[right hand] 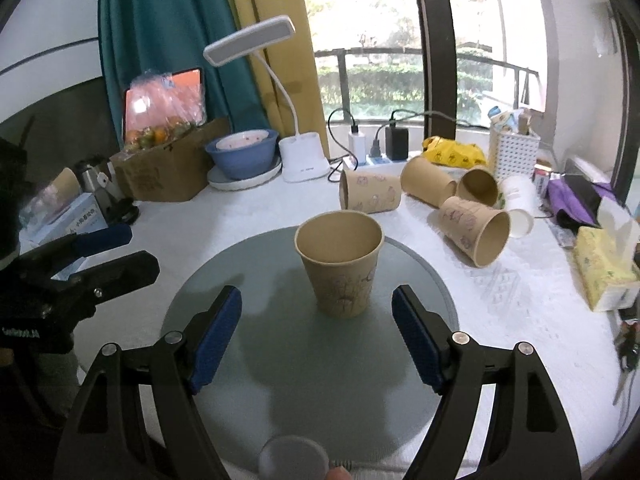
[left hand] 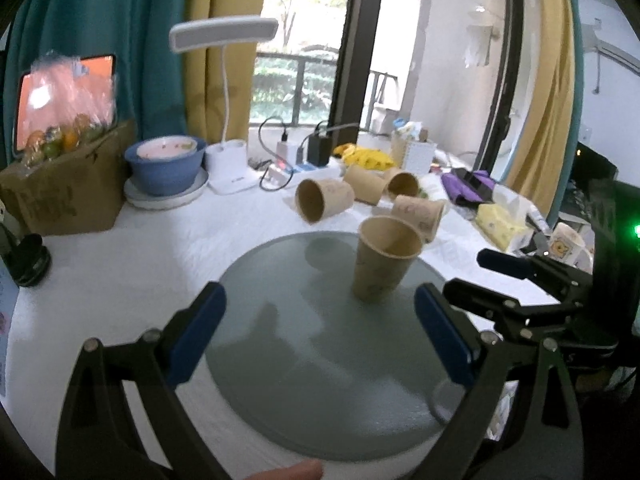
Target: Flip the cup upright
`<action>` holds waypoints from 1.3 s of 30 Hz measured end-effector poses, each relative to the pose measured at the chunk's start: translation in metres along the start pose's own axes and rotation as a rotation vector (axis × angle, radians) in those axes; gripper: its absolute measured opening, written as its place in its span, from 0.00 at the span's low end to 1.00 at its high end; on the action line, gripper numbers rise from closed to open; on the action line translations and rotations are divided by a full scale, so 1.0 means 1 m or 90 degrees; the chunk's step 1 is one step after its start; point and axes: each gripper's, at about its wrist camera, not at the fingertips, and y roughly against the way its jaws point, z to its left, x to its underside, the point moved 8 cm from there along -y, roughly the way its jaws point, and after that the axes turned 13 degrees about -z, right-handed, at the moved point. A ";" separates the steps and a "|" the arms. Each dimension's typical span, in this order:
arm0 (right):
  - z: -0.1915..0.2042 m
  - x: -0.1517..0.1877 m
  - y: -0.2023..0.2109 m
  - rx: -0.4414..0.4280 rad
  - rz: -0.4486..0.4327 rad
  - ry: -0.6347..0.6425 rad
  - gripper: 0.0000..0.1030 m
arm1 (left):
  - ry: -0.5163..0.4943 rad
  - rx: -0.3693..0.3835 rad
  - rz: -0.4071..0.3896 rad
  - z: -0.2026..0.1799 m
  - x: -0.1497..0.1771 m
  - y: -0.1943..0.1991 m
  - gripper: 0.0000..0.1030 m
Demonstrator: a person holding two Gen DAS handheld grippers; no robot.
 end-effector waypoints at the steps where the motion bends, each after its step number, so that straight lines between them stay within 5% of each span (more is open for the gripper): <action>1: 0.001 -0.003 0.005 0.003 -0.006 0.000 0.78 | -0.003 0.002 -0.006 -0.002 -0.002 0.003 0.93; 20: 0.026 -0.061 0.090 0.042 -0.117 0.035 0.78 | -0.021 -0.010 -0.156 -0.022 -0.063 0.077 0.93; 39: 0.024 -0.087 0.119 0.053 -0.149 0.021 0.78 | -0.041 -0.002 -0.187 -0.042 -0.085 0.099 0.93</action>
